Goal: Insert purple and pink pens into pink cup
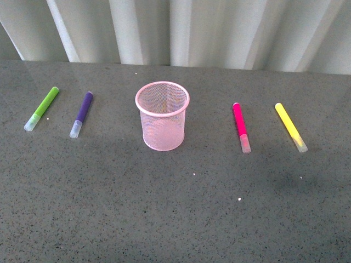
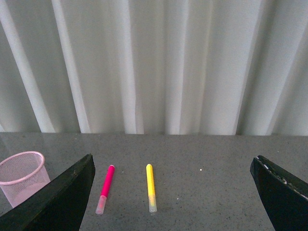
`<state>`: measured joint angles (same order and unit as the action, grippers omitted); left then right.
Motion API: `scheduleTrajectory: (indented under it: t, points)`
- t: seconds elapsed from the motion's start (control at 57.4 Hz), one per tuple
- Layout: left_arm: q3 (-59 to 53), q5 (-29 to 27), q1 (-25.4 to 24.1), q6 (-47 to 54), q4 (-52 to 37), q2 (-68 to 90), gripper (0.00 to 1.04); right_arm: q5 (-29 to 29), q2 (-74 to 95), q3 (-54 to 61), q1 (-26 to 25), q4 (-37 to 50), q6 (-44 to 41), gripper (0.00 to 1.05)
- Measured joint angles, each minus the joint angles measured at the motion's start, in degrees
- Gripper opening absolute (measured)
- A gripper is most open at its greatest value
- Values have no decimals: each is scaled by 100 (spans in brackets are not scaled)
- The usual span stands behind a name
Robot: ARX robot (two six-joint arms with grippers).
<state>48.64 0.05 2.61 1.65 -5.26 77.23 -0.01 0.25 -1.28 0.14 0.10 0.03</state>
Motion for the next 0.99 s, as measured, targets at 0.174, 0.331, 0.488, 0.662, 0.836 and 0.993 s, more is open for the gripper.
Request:
scheduleTrajectory:
  t: [0.174,0.331,0.488,0.662,0.836,0.993]
  points:
    - [1377,-192,352,411,881,2225,98,0,0,0,0,0,0,98]
    - [2155,-184,407,452,1397,3399,98,0,0,0,0,0,0,98]
    - [2922,-260,365,317,1700,4352,98,-2,0,0,0,0,0,98]
    - [3397,-310,293,280,1858,4889,98,0,0,0,0,0,0,98]
    - [3873,-437,214,273,2048,5333,98,0,0,0,0,0,0,98]
    - [4280,-455,146,258,2190,5665,98,-2,0,0,0,0,0,98]
